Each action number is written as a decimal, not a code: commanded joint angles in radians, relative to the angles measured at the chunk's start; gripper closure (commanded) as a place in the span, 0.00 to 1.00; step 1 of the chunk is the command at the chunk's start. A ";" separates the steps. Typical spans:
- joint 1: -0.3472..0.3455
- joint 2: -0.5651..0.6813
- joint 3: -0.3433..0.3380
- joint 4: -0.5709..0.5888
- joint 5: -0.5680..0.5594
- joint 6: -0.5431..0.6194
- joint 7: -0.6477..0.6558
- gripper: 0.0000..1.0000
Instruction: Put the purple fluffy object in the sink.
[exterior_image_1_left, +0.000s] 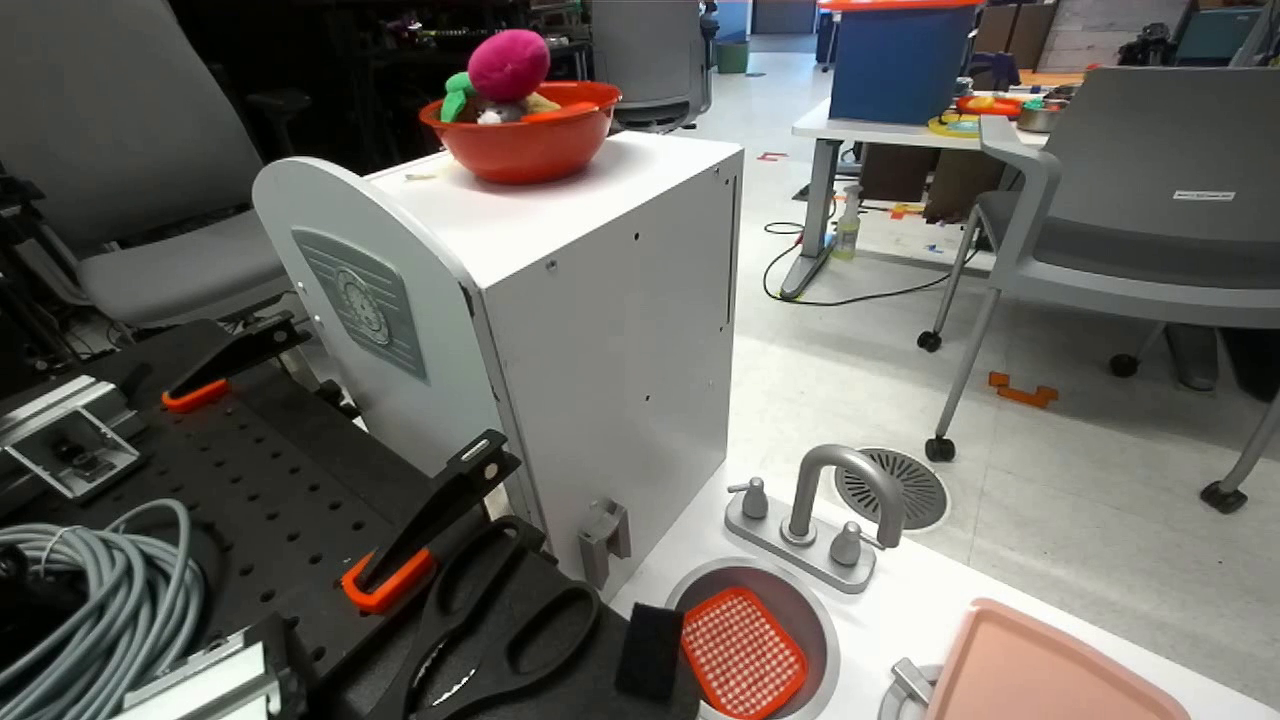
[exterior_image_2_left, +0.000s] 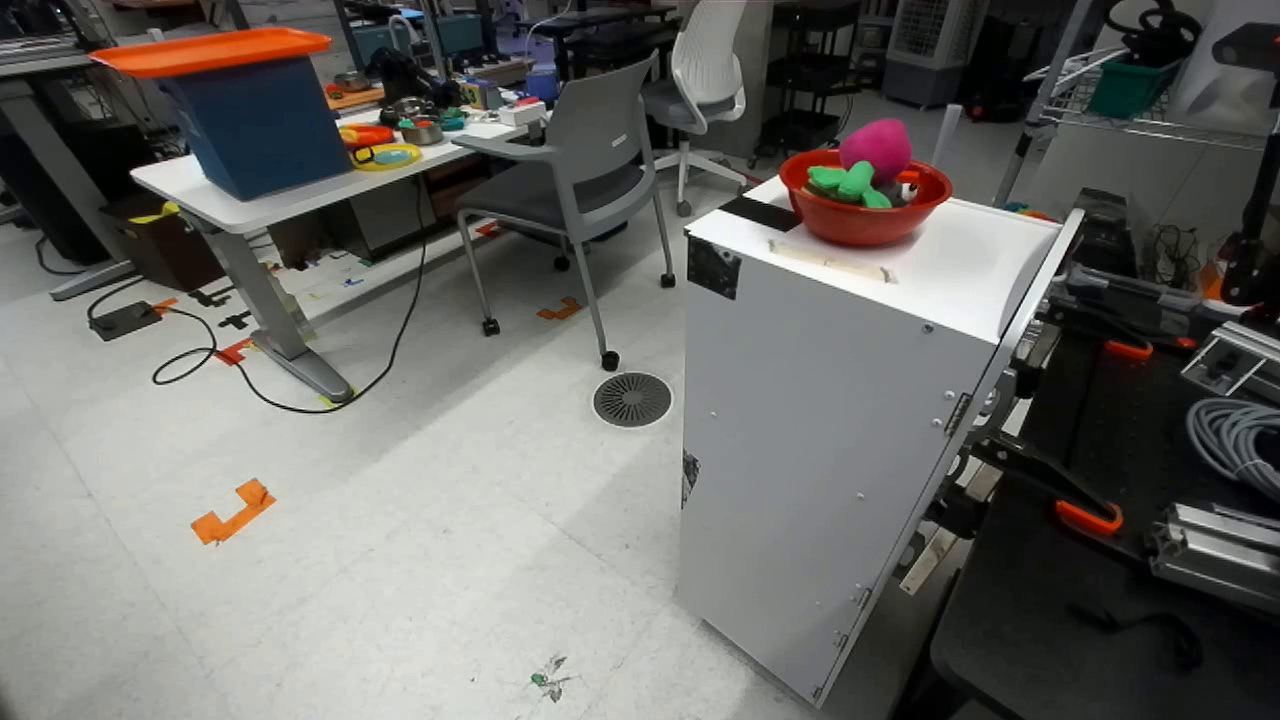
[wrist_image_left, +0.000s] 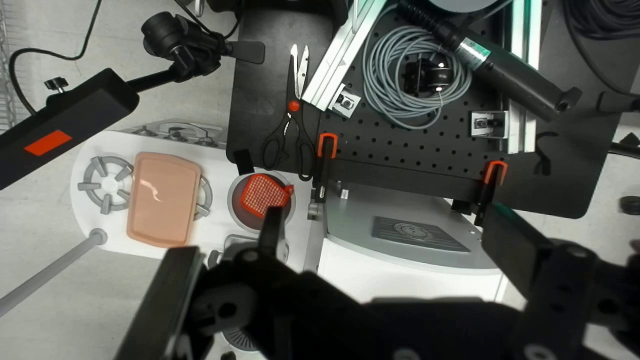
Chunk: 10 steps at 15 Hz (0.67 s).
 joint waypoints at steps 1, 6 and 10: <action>0.013 0.117 -0.034 0.079 -0.007 -0.004 0.011 0.00; 0.001 0.240 -0.041 0.162 -0.013 0.003 0.010 0.00; 0.004 0.290 -0.021 0.202 -0.002 0.002 0.012 0.00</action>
